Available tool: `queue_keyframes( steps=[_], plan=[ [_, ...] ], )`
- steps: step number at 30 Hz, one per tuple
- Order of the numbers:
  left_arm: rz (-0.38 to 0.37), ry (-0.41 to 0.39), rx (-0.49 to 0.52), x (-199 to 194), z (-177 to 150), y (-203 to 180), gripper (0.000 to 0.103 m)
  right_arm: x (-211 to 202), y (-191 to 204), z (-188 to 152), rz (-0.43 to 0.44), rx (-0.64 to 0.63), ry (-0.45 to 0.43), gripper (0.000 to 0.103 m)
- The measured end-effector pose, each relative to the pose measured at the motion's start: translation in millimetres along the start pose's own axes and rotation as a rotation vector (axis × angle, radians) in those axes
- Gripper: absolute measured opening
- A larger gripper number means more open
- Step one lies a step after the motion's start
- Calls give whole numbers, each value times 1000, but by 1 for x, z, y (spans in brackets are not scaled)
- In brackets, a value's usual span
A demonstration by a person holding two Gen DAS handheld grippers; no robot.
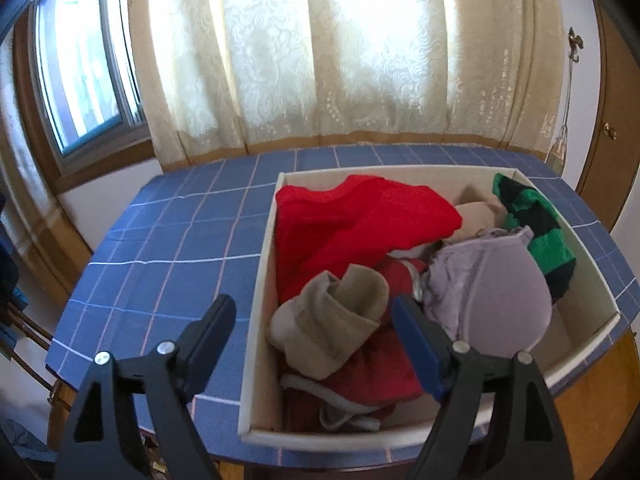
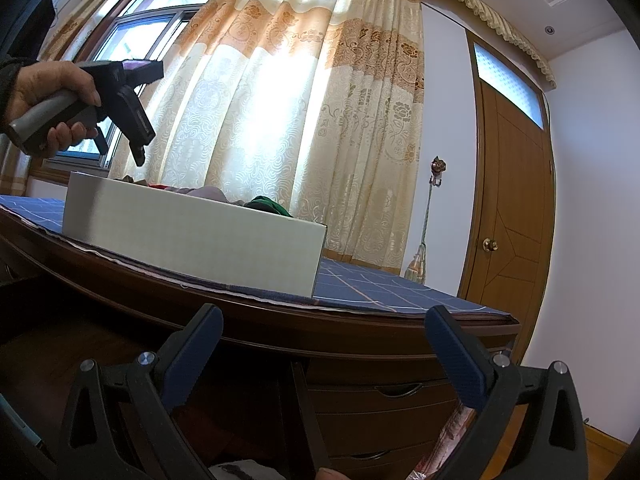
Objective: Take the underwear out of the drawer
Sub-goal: 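Move the empty left gripper back down into the open drawer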
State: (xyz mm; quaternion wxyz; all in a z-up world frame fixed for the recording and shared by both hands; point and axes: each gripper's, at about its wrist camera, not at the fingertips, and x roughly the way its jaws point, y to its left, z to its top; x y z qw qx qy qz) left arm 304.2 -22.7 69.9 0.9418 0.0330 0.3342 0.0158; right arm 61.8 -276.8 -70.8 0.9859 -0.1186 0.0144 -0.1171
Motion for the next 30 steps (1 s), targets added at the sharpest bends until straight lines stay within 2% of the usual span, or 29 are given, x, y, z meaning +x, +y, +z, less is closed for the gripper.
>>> queue_keyframes(
  steps=[9, 12, 22, 27, 30],
  plan=[
    [-30, -71, 76, -47, -54, -25, 82, 0, -2, 0, 5, 17, 2, 102],
    [-57, -66, 117, -60, -81, -36, 82, 0, -6, 0, 7, 45, 6, 102],
    [-144, 94, 195, -42, -140, -66, 82, 1, -6, -2, 7, 31, 12, 102],
    [-191, 188, 318, -33, -171, -85, 82, -3, -2, -4, -3, 6, -10, 102],
    [-256, 295, 359, -19, -180, -95, 82, -5, 2, -5, -12, -23, -29, 102]
  ],
)
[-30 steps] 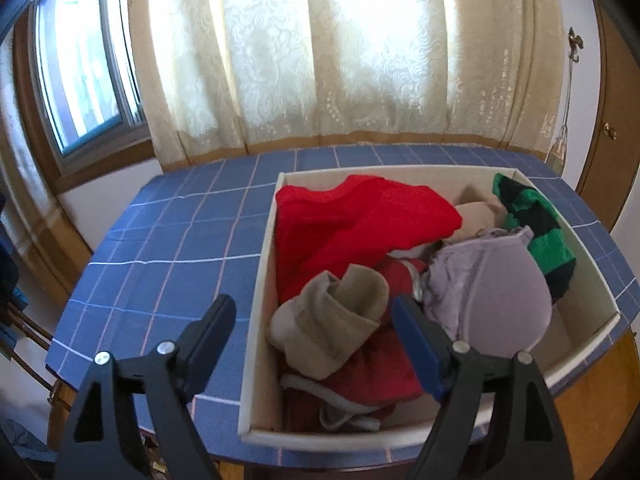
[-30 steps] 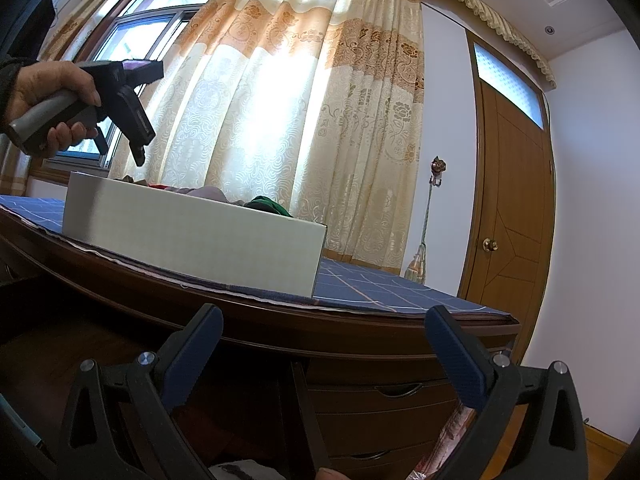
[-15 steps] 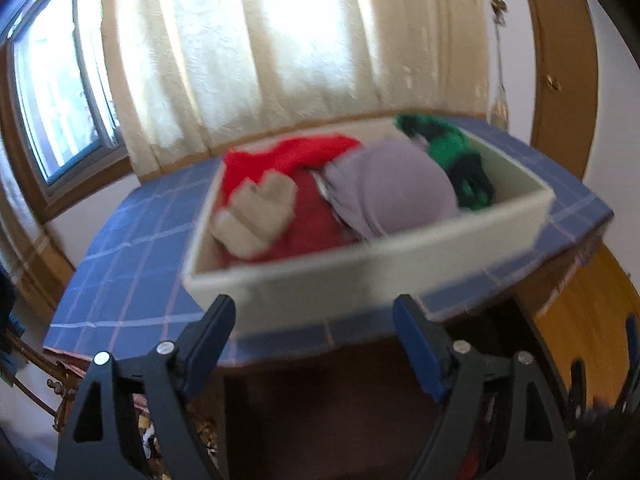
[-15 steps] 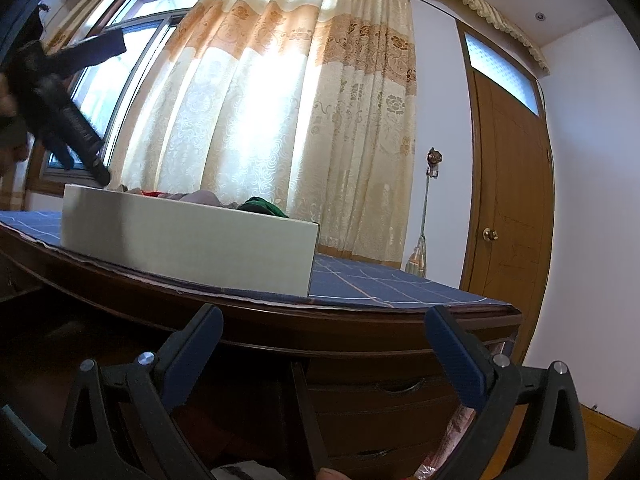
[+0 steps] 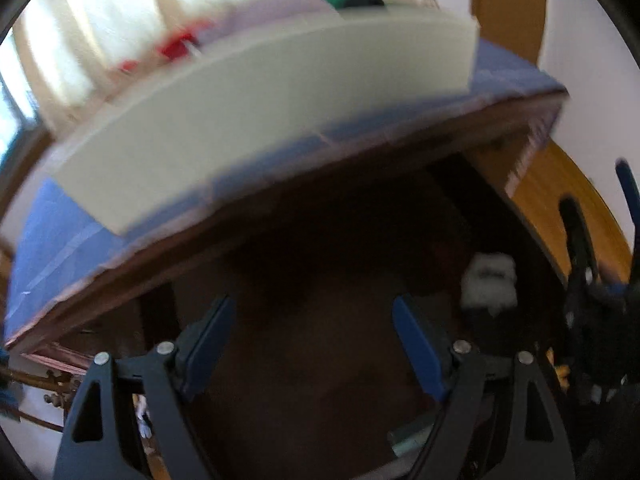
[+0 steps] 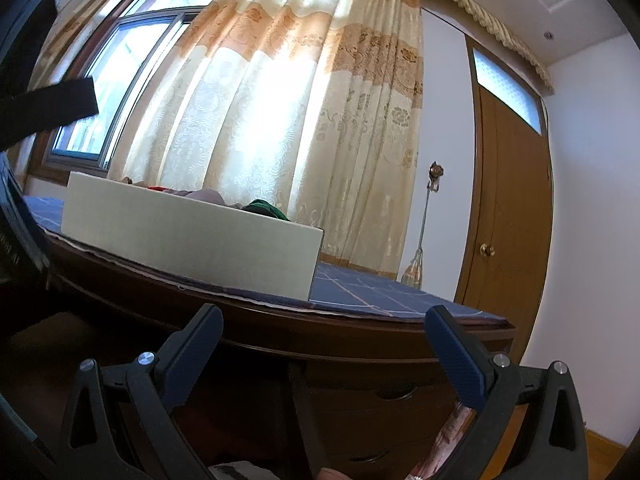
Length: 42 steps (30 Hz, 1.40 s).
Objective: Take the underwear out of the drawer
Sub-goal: 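Move the empty left gripper back down into the open drawer, then close the left gripper on the red sock in the drawer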
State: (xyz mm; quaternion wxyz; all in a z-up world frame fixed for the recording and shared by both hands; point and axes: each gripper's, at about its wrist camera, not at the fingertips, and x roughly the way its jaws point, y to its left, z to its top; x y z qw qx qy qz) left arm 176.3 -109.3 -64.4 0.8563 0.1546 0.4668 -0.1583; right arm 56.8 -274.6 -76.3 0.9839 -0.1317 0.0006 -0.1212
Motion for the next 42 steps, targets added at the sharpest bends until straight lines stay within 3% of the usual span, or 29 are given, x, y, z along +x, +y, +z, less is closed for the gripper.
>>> queue_keyframes(
  steps=[4, 10, 14, 20, 31, 32, 41, 42],
  plan=[
    [-116, 125, -3, 23, 3, -7, 82, 0, 0, 0, -7, 1, -6, 102],
    [-183, 242, 1, 57, -1, -25, 82, -3, -2, -1, -3, 12, -32, 102],
    [-271, 329, 0, 73, -7, -40, 82, -3, 1, -1, -6, 1, -39, 102],
    [-316, 431, 37, 90, -16, -61, 82, -3, 0, -2, -6, 10, -36, 102],
    [-414, 546, -26, 113, -18, -70, 81, -4, 1, -1, -8, 5, -38, 102],
    [-415, 553, -24, 114, -19, -72, 78, -4, 1, -1, -8, 6, -37, 102],
    [-462, 525, -11, 102, -23, -85, 24, 0, 4, -1, -22, -9, -7, 102],
    [-455, 510, -9, 99, -24, -87, 22, 1, 4, -1, -23, -7, -4, 102]
  ],
)
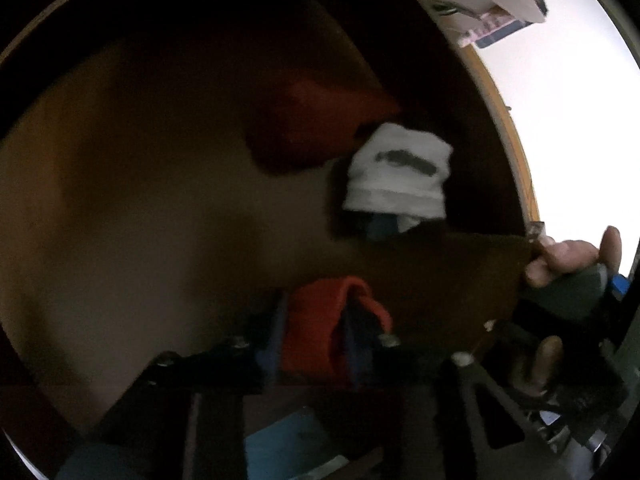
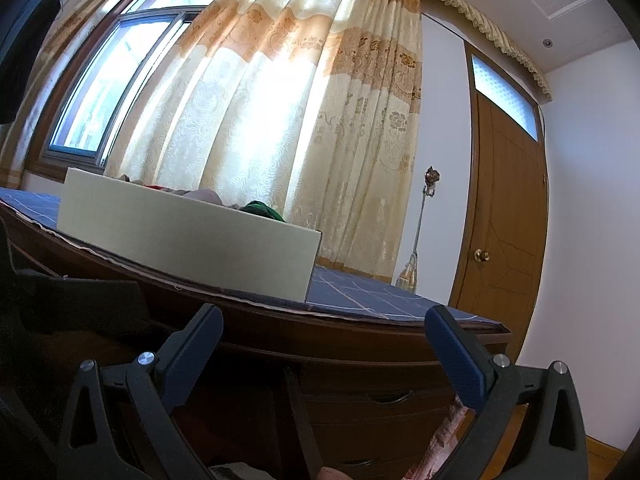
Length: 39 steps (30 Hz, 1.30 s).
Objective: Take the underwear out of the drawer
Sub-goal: 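Close the left gripper on the red sock in the drawer, then lift the red sock up out of the drawer with the left gripper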
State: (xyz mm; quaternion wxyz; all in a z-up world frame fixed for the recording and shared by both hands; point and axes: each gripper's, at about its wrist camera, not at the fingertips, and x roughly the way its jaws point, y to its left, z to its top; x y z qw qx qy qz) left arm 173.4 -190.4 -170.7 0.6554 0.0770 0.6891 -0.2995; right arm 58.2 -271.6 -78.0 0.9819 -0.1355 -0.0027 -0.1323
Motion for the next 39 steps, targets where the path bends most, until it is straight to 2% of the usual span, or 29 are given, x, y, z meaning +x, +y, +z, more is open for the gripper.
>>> queue_keyframes(
  steps=[7, 15, 18, 22, 29, 39],
  plan=[
    [5, -79, -4, -10, -13, 6, 16, 4, -2, 1, -7, 3, 37, 102],
    [81, -264, -47, -48, -38, 32, 15, 16, 1, 3, -10, -12, 117, 102],
    [123, -338, -65, -60, -46, 38, 15, 23, 5, 3, -15, -35, 168, 102],
    [128, -423, -101, -80, -67, 54, 15, 31, 12, 4, -21, -68, 217, 102],
    [184, -536, -141, -110, -92, 67, 15, 53, 8, 5, 22, 0, 335, 102],
    [253, -635, -153, -120, -85, 47, 15, 42, 11, 4, 44, -4, 286, 102]
  ],
)
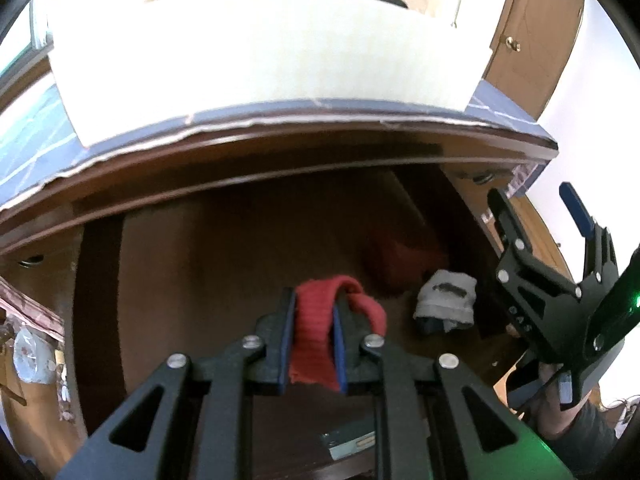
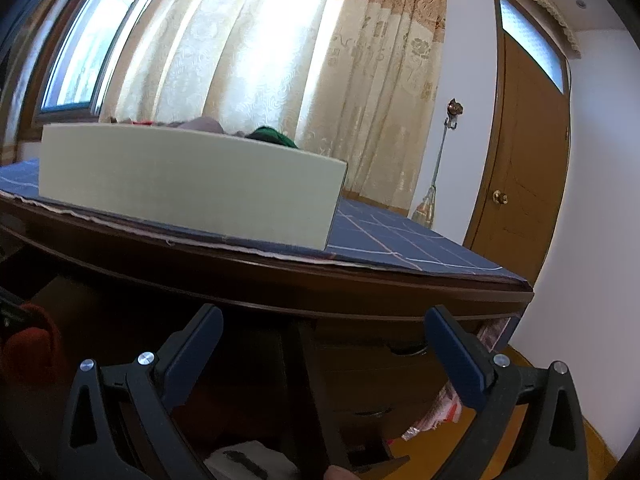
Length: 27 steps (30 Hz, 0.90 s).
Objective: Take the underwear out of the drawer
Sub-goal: 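Lift the red sock up out of the drawer with the left gripper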
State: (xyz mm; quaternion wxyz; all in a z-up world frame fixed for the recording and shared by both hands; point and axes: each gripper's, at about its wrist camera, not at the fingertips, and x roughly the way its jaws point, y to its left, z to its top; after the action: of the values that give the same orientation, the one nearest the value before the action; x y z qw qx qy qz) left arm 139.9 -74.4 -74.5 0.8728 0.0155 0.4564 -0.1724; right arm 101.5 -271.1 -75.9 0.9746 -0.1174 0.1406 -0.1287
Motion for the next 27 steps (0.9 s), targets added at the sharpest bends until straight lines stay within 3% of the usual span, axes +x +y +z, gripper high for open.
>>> queue_keyframes(
  steps=[27],
  plan=[
    [107, -175, 9, -36, 27, -5, 15, -8, 9, -1, -16, -49, -74, 102]
  ],
)
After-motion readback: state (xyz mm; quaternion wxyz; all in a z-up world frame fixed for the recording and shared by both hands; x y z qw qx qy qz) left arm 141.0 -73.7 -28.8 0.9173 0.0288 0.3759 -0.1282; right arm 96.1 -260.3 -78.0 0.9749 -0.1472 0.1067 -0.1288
